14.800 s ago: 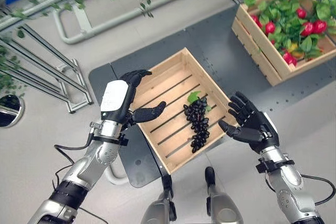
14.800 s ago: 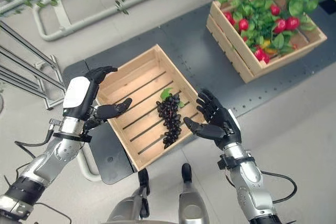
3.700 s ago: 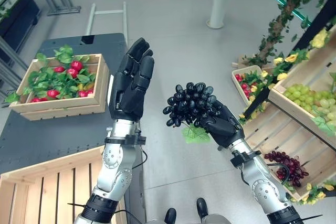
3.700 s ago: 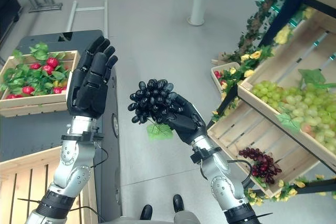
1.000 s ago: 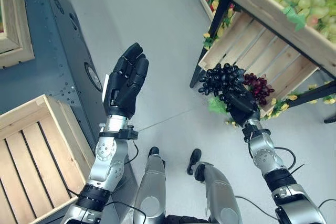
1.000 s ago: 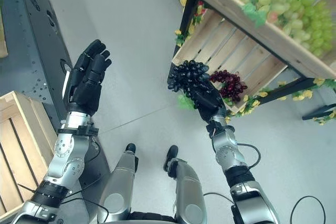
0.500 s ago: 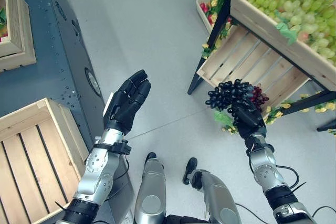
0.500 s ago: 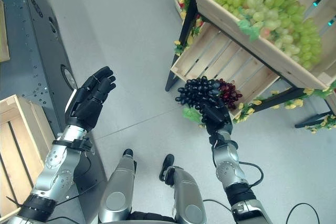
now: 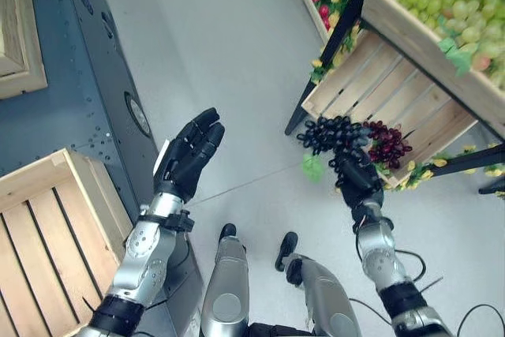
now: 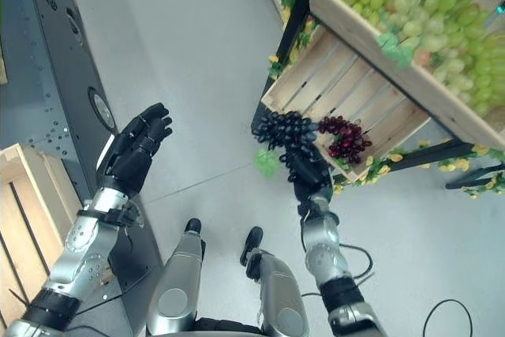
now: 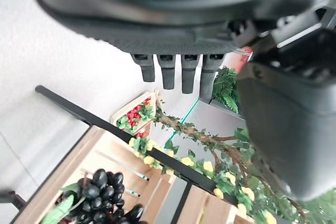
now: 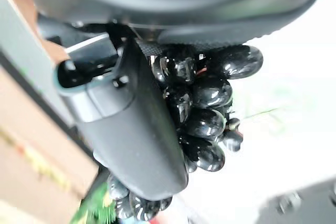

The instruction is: Pick up the fruits from the basket on one side to the basket on the other side

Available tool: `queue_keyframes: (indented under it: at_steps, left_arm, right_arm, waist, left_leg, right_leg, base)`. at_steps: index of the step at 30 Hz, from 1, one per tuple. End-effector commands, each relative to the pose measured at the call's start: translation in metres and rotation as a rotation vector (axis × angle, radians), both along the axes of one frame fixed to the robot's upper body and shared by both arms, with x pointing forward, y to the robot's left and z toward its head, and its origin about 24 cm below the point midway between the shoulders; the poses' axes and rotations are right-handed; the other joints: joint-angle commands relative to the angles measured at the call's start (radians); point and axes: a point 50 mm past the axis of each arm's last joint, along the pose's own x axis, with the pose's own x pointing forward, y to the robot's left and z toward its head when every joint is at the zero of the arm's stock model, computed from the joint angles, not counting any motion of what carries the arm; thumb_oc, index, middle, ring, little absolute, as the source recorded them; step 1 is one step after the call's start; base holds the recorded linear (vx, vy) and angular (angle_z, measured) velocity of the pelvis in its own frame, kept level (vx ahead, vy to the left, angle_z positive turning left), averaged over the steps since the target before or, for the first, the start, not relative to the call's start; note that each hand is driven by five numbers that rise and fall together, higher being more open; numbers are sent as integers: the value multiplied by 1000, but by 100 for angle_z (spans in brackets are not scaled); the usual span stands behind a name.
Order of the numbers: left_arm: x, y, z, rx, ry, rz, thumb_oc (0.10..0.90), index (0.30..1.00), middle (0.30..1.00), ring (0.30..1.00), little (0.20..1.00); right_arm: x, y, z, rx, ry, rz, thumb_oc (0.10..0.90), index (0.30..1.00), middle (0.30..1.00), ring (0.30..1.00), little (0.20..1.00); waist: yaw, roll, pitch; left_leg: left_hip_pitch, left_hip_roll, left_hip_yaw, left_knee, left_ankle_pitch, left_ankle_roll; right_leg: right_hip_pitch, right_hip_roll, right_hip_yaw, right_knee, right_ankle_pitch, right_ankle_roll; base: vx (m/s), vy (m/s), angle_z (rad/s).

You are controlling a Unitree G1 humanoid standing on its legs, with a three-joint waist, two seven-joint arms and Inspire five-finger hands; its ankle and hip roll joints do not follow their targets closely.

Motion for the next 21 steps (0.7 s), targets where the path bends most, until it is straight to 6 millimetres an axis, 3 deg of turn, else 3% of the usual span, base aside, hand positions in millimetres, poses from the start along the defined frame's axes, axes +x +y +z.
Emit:
queue_keyframes:
  at_steps: [1,7,15,18,21]
  left_arm:
    - [-21,-11,37,-9,-286,-69,800,900,900,900,900]
    - [-37,-11,24,-22,-235,-68,800,900,900,900,900]
    - [-29,-19,34,-22,-263,-101,800,900,900,900,900]
    - [-28,-23,37,-6,-273,-114,800,900,900,900,900]
    - [-28,-26,37,2,-278,-106,800,900,900,900,900]
  right_arm:
    - [-12,2,46,-46,-314,129,400,300,300,300,300]
    - [-38,0,23,-8,-221,178,400,300,300,300,300]
    - [-27,-6,18,80,-214,141,400,300,300,300,300]
    - [-26,-6,17,110,-223,134,400,300,300,300,300]
    - [-26,-2,18,127,-234,144,400,300,300,300,300]
  waist:
    - [-34,-11,-154]
    - [-53,-17,-210]
    - [-47,-58,-203]
    - [-52,-57,-208]
    - [-55,-51,-217]
  left_leg:
    - [-14,-80,50,-135,159,22]
    - [93,-83,40,-231,183,32]
    - [113,-102,50,-262,145,95]
    - [141,-109,48,-310,146,121]
    - [157,-116,42,-342,150,127]
  right_leg:
    - [104,-20,-4,-49,40,63]
    - [182,-53,25,-125,61,86]
    - [209,-104,27,-154,87,145]
    - [181,-121,41,-111,120,164]
    - [157,-129,43,-66,156,160]
  base:
    - [195,188,-17]
    - [107,210,-11]
    - [-129,187,-2]
    - [-96,203,7]
    - [-91,205,5]
